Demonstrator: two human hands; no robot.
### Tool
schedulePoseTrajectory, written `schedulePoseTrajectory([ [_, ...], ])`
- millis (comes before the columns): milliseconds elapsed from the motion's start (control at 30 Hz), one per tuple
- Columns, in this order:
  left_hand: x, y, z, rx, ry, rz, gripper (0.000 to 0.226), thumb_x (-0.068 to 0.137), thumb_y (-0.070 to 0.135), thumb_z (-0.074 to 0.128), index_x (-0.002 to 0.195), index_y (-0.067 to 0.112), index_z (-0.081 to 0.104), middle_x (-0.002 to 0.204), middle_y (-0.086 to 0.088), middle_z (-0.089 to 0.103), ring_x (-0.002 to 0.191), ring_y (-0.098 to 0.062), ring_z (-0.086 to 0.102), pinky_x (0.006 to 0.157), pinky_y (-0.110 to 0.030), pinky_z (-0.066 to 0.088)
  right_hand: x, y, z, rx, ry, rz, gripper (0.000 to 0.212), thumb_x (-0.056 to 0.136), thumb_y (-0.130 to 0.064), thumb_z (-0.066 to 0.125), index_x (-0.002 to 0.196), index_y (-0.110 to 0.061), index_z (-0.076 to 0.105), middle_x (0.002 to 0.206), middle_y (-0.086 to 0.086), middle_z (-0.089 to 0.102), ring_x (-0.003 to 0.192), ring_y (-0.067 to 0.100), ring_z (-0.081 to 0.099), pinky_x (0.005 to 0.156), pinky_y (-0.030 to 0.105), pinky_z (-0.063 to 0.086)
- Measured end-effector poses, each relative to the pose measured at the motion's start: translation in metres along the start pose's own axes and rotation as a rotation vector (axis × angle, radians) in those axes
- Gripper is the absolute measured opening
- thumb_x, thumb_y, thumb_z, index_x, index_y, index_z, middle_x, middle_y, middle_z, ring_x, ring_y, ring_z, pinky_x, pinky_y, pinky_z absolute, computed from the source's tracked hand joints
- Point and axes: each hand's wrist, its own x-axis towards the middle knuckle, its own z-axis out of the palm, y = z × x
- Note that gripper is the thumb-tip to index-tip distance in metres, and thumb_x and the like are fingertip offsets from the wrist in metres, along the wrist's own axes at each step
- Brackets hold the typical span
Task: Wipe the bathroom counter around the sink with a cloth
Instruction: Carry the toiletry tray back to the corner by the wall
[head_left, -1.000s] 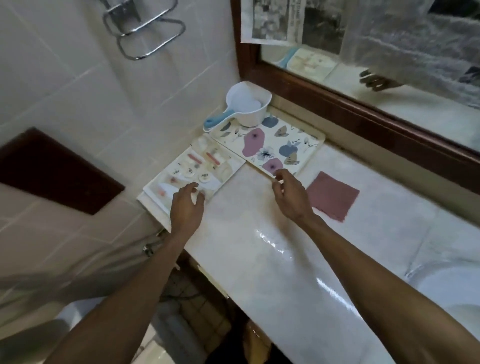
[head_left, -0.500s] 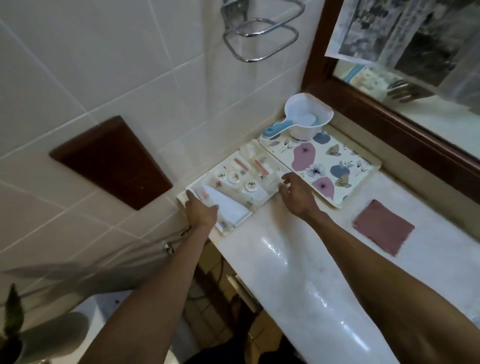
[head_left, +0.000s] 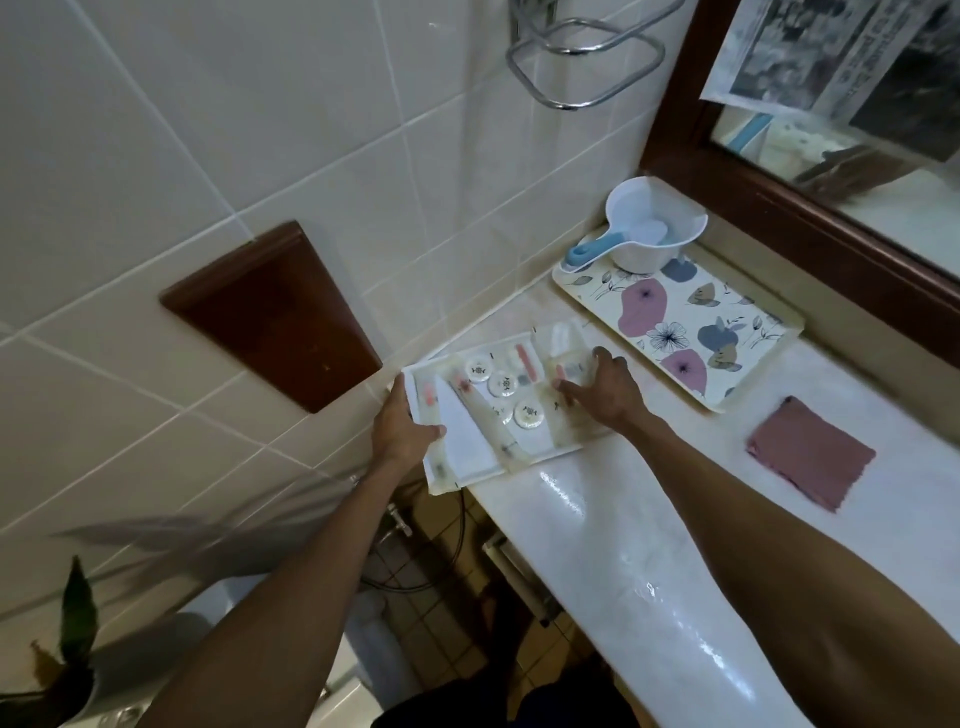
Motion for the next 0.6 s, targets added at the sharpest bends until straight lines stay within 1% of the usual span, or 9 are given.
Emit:
schedulePoseTrajectory([
  [100,-0.002,0.0,-0.002,-0.038,-0.027,-0.007,0.11,0.074,0.006,0.087,0.161,0.026,0.022,0.143,-0.009,0.057,0.13,-0.03,0.055,0.105,-0.047,0.05,-0.013,0.008,0.002,0.025,0.019,0.032,0.078,0.079,-0.048,0.077,0.133,-0.005,0.041,0.125,0.021,0.047,0.112,0.038,0.054,0.079,0.033,0.037],
  [167,-0.006,0.001,-0.001,-0.043,-0.061,-0.008,0.108,0.076,0.003,0.086,0.161,0.024,0.022,0.142,-0.01,0.057,0.127,-0.029,0.056,0.102,-0.039,0.05,-0.026,0.017,-0.001,0.031,0.048,0.038,0.079,0.079,-0.047,0.077,0.135,-0.006,0.04,0.127,0.02,0.046,0.113,0.036,0.053,0.08,0.032,0.036],
  [233,-0.011,0.004,0.003,-0.033,-0.096,0.009,0.108,0.077,0.002,0.085,0.162,0.022,0.022,0.142,-0.013,0.056,0.127,-0.029,0.056,0.097,-0.034,0.048,-0.04,0.027,-0.007,0.029,0.08,0.037,0.079,0.079,-0.05,0.076,0.135,-0.008,0.041,0.125,0.019,0.048,0.112,0.034,0.053,0.079,0.031,0.037],
  [333,-0.023,0.017,0.011,-0.018,-0.142,0.061,0.109,0.076,0.002,0.086,0.162,0.021,0.022,0.145,-0.014,0.053,0.13,-0.03,0.054,0.104,-0.037,0.048,-0.063,0.046,-0.021,0.094,0.102,0.025,0.08,0.072,-0.063,0.074,0.128,-0.015,0.046,0.123,0.013,0.054,0.107,0.027,0.057,0.079,0.033,0.044],
  [400,-0.033,0.031,0.019,-0.002,-0.179,0.102,0.11,0.075,0.004,0.087,0.162,0.022,0.023,0.145,-0.013,0.052,0.13,-0.03,0.053,0.106,-0.043,0.049,-0.076,0.07,-0.031,0.16,0.122,0.007,0.085,0.065,-0.075,0.071,0.131,-0.027,0.045,0.126,0.005,0.058,0.111,0.021,0.061,0.087,0.039,0.053],
  [433,-0.039,0.039,0.024,0.014,-0.192,0.123,0.11,0.074,0.005,0.088,0.161,0.023,0.024,0.142,-0.012,0.053,0.127,-0.031,0.054,0.104,-0.044,0.049,-0.086,0.079,-0.039,0.178,0.148,-0.002,0.083,0.065,-0.075,0.071,0.13,-0.031,0.045,0.124,0.002,0.059,0.109,0.019,0.061,0.089,0.041,0.054],
  [467,-0.045,0.048,0.029,0.029,-0.205,0.148,0.109,0.074,0.006,0.089,0.161,0.024,0.025,0.137,-0.012,0.056,0.124,-0.031,0.056,0.101,-0.043,0.051,-0.098,0.086,-0.047,0.183,0.179,-0.008,0.08,0.067,-0.071,0.073,0.13,-0.032,0.044,0.12,0.001,0.058,0.106,0.019,0.061,0.089,0.041,0.054],
  [533,-0.061,0.063,0.042,0.05,-0.233,0.203,0.107,0.072,0.008,0.09,0.159,0.026,0.029,0.124,-0.008,0.058,0.117,-0.032,0.059,0.094,-0.041,0.052,-0.128,0.097,-0.065,0.215,0.23,-0.007,0.076,0.074,-0.056,0.077,0.134,-0.026,0.041,0.114,-0.001,0.052,0.101,0.016,0.055,0.086,0.035,0.049],
  [600,-0.08,0.078,0.058,0.051,-0.255,0.255,0.106,0.071,0.008,0.09,0.157,0.027,0.031,0.12,-0.007,0.057,0.113,-0.031,0.059,0.091,-0.04,0.052,-0.153,0.122,-0.078,0.265,0.306,-0.018,0.072,0.075,-0.05,0.08,0.132,-0.025,0.044,0.117,-0.003,0.055,0.105,0.016,0.056,0.083,0.033,0.048],
])
